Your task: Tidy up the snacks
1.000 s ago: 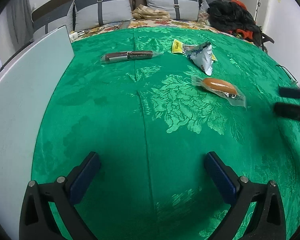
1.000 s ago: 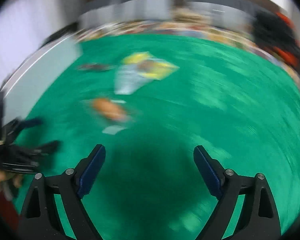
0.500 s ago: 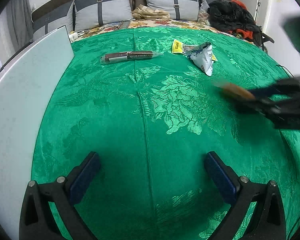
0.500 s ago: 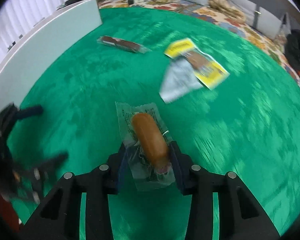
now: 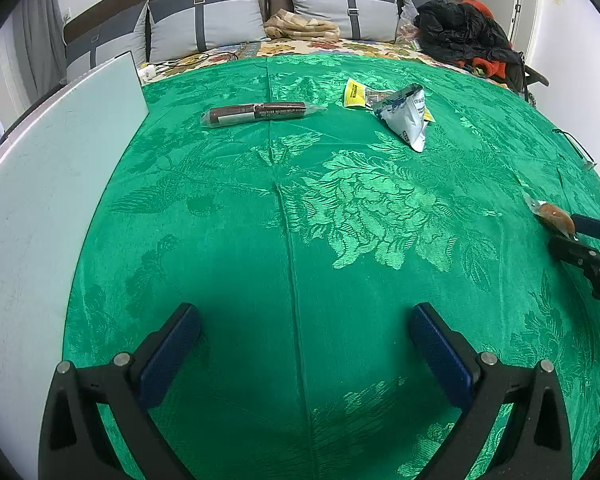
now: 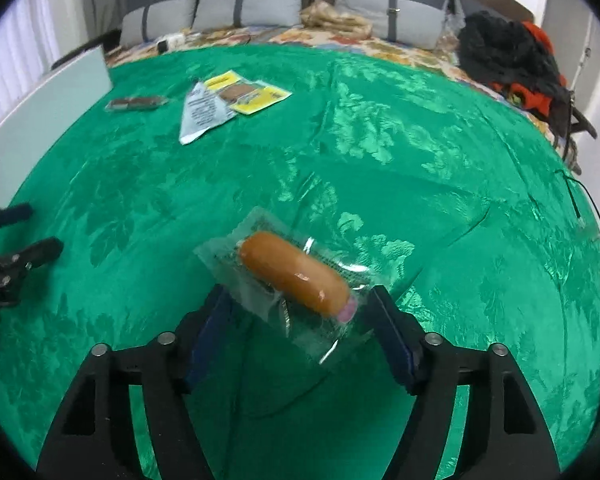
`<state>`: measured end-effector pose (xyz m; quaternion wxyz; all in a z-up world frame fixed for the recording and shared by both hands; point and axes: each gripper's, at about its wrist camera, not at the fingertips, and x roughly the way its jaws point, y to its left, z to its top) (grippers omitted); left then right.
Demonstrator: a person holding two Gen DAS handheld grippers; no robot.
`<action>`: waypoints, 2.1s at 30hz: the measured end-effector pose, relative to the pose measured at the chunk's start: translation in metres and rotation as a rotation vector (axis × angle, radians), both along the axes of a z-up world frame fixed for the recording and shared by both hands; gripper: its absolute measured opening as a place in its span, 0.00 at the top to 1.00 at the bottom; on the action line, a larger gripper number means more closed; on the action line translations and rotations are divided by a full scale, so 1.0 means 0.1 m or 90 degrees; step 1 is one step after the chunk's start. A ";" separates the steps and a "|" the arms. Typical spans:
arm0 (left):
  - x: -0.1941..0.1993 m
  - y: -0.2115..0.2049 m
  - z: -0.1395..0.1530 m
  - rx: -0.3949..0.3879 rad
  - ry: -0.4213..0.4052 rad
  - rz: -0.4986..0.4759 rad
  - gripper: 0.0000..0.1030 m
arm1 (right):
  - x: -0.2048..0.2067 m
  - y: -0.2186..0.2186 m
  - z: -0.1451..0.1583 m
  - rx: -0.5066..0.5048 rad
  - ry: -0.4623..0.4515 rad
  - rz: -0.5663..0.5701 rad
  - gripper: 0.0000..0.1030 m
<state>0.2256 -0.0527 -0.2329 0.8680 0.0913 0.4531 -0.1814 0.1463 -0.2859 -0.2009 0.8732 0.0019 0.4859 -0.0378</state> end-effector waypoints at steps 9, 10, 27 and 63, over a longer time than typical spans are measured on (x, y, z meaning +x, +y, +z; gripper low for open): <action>0.00 0.00 0.00 0.000 0.000 0.000 0.00 | -0.03 -0.04 -0.04 0.016 -0.023 -0.019 0.20; -0.02 0.01 0.00 0.000 0.000 0.000 0.00 | -0.03 -0.04 -0.04 0.016 -0.024 -0.020 0.20; -0.01 0.00 0.00 0.000 0.000 0.000 0.00 | -0.02 -0.04 -0.04 0.016 -0.025 -0.023 0.20; 0.64 -0.65 0.43 -0.110 0.033 -0.077 0.73 | -0.03 -0.04 -0.04 0.016 -0.026 -0.023 0.19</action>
